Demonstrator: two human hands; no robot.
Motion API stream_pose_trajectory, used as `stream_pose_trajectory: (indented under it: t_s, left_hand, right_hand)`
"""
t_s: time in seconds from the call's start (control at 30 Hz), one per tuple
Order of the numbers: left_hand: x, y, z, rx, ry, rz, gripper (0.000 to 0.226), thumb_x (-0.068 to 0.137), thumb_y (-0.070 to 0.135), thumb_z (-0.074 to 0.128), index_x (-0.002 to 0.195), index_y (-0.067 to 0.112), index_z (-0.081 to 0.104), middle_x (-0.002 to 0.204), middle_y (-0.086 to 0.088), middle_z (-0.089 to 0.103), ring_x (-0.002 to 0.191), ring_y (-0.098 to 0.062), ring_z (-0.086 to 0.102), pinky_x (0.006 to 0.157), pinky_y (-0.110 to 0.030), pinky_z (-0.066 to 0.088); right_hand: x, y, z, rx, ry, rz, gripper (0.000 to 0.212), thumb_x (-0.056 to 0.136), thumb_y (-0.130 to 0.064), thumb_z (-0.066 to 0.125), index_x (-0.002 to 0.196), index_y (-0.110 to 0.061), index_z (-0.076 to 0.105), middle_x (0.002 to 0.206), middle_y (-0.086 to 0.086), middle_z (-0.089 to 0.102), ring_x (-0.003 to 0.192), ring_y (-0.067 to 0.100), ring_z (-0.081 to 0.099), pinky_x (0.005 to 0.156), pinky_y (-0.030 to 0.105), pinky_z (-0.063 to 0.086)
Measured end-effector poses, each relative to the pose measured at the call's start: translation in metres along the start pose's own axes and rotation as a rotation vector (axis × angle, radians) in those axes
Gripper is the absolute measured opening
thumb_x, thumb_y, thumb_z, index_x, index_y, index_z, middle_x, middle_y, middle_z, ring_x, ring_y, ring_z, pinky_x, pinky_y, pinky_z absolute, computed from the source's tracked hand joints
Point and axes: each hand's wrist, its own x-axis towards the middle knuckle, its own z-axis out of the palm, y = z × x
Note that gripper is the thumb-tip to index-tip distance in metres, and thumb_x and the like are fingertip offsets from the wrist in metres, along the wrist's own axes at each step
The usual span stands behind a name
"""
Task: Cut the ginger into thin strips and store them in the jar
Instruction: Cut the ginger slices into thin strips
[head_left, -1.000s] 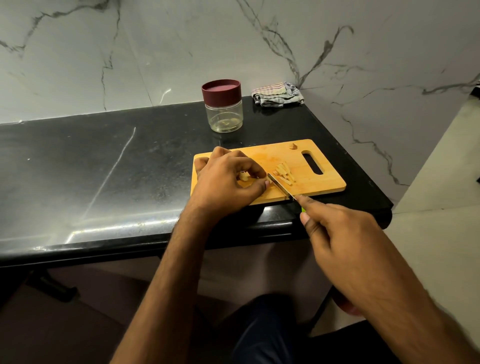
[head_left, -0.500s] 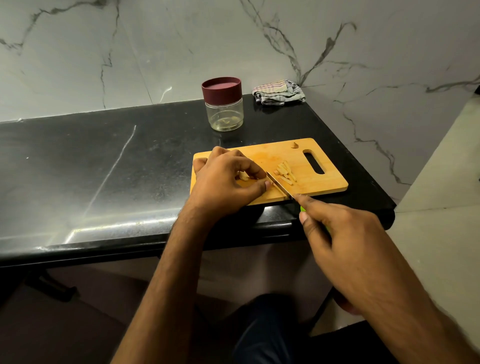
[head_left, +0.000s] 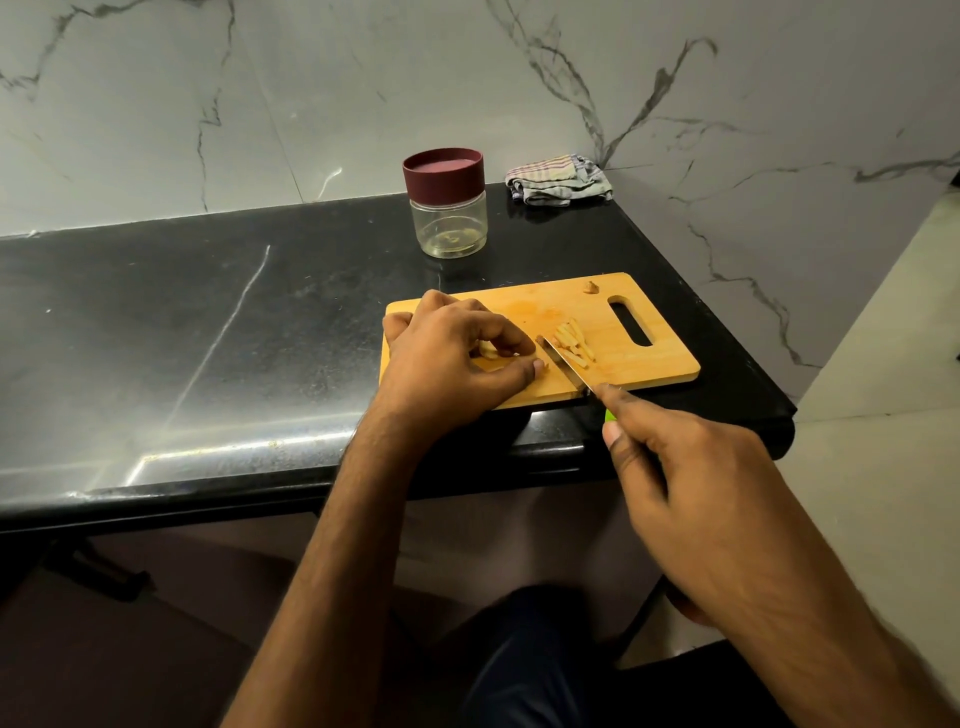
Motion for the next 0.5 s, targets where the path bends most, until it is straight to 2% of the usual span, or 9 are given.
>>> stream_pose_trajectory:
  t_s: [0.17, 0.33, 0.5]
  left_hand:
    - [-0.0002, -0.0006, 0.0011, -0.005, 0.003, -0.012, 0.017, 0.08, 0.057, 0.074, 0.091, 0.043, 0.073, 0.093, 0.025, 0.064, 0.11, -0.005, 0.039, 0.093, -0.038, 0.018]
    - [-0.0011, -0.0005, 0.0016, -0.009, 0.009, -0.004, 0.017, 0.08, 0.055, 0.075, 0.091, 0.041, 0.075, 0.094, 0.025, 0.064, 0.111, -0.005, 0.04, 0.093, -0.038, 0.018]
    - [-0.0011, 0.0004, 0.0017, -0.015, 0.007, 0.002, 0.013, 0.08, 0.052, 0.076, 0.087, 0.042, 0.074, 0.095, 0.025, 0.064, 0.112, -0.005, 0.04, 0.091, -0.035, 0.016]
  right_hand:
    - [-0.004, -0.0056, -0.0013, -0.008, -0.01, -0.006, 0.047, 0.096, -0.033, 0.046, 0.141, -0.042, 0.039, 0.068, -0.015, 0.05, 0.062, 0.0, 0.048, 0.049, 0.011, 0.037]
    - [-0.0037, -0.0079, -0.0015, -0.045, -0.02, -0.006, 0.046, 0.095, -0.033, 0.046, 0.14, -0.041, 0.043, 0.069, -0.016, 0.049, 0.062, 0.0, 0.048, 0.046, 0.011, 0.03]
    - [-0.0039, -0.0089, -0.0026, -0.063, -0.025, -0.016, 0.046, 0.095, -0.033, 0.047, 0.14, -0.04, 0.043, 0.071, -0.013, 0.051, 0.063, 0.002, 0.048, 0.05, 0.012, 0.028]
